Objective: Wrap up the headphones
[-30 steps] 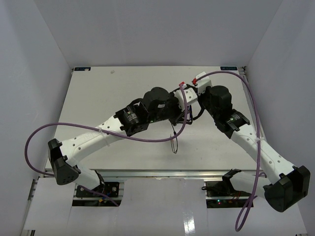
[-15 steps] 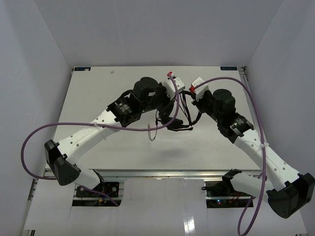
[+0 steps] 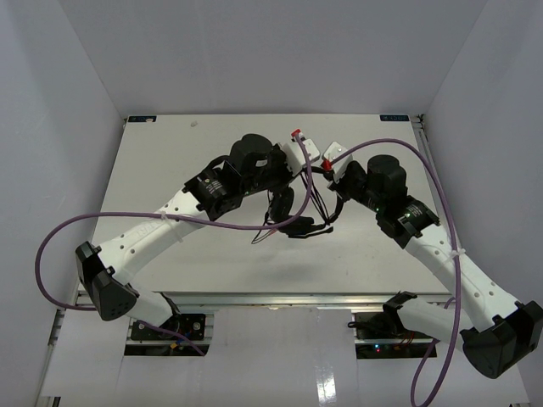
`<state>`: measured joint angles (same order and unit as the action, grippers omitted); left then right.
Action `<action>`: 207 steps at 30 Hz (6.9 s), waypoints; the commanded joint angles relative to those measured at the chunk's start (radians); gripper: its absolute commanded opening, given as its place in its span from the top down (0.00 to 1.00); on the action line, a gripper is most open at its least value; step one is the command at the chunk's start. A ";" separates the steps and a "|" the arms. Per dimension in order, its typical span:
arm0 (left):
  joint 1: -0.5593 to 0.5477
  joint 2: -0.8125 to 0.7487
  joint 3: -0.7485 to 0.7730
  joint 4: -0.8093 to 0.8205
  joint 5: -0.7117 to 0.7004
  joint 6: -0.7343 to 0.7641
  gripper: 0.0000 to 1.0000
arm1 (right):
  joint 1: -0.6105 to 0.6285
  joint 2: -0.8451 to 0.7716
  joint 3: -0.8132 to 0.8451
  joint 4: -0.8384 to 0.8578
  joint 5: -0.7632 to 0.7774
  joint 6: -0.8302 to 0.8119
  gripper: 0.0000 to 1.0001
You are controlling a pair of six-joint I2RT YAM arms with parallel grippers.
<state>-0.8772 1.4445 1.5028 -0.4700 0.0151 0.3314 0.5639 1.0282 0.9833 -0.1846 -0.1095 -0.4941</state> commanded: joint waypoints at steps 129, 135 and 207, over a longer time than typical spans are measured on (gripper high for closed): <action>-0.220 0.098 -0.872 1.279 0.215 -0.689 0.97 | -0.251 0.146 0.359 -0.030 0.055 0.613 0.92; -0.267 0.034 -0.719 0.979 0.186 -0.643 0.96 | -0.227 0.125 0.299 0.019 0.163 0.561 0.92; -0.013 0.046 -0.046 0.213 0.313 -0.674 0.82 | 0.020 0.110 0.035 0.139 0.505 0.250 0.92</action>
<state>-0.9069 1.5562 1.4526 -0.3190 0.2984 -0.3201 0.5784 1.1706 1.0179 -0.1034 0.3916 -0.2452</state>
